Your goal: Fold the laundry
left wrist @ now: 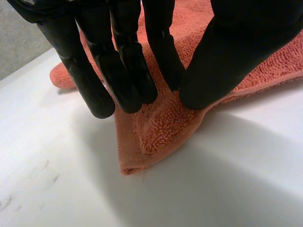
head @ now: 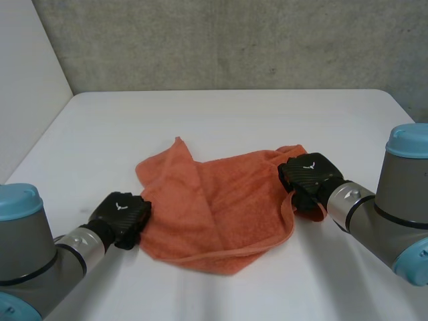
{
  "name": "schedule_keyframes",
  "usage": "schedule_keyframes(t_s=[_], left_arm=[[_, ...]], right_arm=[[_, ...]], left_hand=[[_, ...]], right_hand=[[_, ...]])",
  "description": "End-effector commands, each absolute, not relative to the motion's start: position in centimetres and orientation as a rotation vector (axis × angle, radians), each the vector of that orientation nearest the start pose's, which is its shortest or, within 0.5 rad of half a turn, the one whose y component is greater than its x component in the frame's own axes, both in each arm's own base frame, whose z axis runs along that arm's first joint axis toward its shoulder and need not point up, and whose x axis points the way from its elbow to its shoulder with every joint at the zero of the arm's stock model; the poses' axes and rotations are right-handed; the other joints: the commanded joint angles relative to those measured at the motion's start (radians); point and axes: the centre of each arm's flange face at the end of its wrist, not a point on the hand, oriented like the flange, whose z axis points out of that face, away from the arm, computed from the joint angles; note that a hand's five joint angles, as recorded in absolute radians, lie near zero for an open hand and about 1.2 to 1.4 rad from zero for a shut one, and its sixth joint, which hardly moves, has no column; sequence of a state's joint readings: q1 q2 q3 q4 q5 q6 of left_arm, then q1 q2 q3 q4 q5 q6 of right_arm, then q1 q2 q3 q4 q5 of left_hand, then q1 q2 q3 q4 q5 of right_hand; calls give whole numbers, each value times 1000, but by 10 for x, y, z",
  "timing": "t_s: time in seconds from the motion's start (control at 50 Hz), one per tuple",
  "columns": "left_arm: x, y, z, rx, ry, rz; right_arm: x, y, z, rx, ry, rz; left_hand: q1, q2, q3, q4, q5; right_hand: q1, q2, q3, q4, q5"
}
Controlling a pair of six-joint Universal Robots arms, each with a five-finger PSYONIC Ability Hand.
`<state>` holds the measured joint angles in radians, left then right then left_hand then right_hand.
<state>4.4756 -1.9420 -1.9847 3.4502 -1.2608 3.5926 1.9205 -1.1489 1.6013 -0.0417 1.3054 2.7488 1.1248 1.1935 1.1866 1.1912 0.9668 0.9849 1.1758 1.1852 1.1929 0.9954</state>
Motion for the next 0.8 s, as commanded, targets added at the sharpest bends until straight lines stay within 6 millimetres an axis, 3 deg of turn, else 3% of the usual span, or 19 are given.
schedule_keyframes(t_s=[0.02, 0.08, 0.2, 0.32, 0.44, 0.52, 0.54, 0.56, 0.62, 0.7, 0.74, 0.76, 0.8], left_arm=[[-219, -237, 115, 1178, 2508, -1768], [-220, -237, 120, 1176, 2489, -1788], [-211, -242, 171, 1089, 2308, -1977], [-197, -232, 208, 1012, 2207, -2061], [-192, -222, 200, 1018, 2312, -1952], [-192, -224, 169, 1048, 2478, -1756], [-192, -224, 169, 1048, 2478, -1755], [-193, -230, 154, 1086, 2515, -1675], [-197, -239, 147, 1129, 2498, -1647], [-204, -263, 149, 1146, 2407, -1675], [-217, -282, 168, 1139, 2305, -1776], [-222, -289, 178, 1133, 2255, -1827], [-236, -311, 216, 1080, 2085, -1992]], right_arm=[[262, -266, 169, -1087, 2206, -1622], [262, -267, 173, -1084, 2201, -1637], [258, -268, 196, -1086, 2179, -1698], [248, -245, 230, -1259, 2220, -1631], [241, -225, 227, -1446, 2290, -1443], [238, -216, 215, -1597, 2293, -1320], [239, -218, 211, -1607, 2296, -1306], [240, -220, 207, -1609, 2303, -1289], [245, -234, 187, -1621, 2329, -1227], [254, -265, 184, -1608, 2346, -1310], [259, -283, 193, -1588, 2336, -1424], [264, -302, 210, -1542, 2305, -1592], [269, -321, 236, -1457, 2247, -1803]], left_hand=[[271, 203, 210, 205, 255], [271, 203, 210, 205, 255], [271, 203, 210, 205, 255], [271, 203, 210, 205, 255], [271, 203, 210, 205, 255], [271, 203, 210, 205, 255], [271, 203, 210, 205, 255], [271, 203, 210, 205, 255], [271, 203, 210, 205, 255], [271, 203, 210, 205, 255], [271, 203, 210, 205, 255], [271, 203, 210, 205, 255], [271, 203, 210, 205, 255]], right_hand=[[411, 220, 211, 203, 226], [411, 220, 211, 203, 226], [411, 220, 211, 203, 226], [411, 220, 211, 203, 226], [411, 220, 211, 203, 226], [411, 220, 211, 203, 226], [411, 220, 211, 203, 226], [411, 220, 211, 203, 226], [411, 220, 211, 203, 226], [411, 220, 211, 203, 226], [411, 220, 211, 203, 226], [411, 220, 211, 203, 226], [411, 220, 211, 203, 226]])
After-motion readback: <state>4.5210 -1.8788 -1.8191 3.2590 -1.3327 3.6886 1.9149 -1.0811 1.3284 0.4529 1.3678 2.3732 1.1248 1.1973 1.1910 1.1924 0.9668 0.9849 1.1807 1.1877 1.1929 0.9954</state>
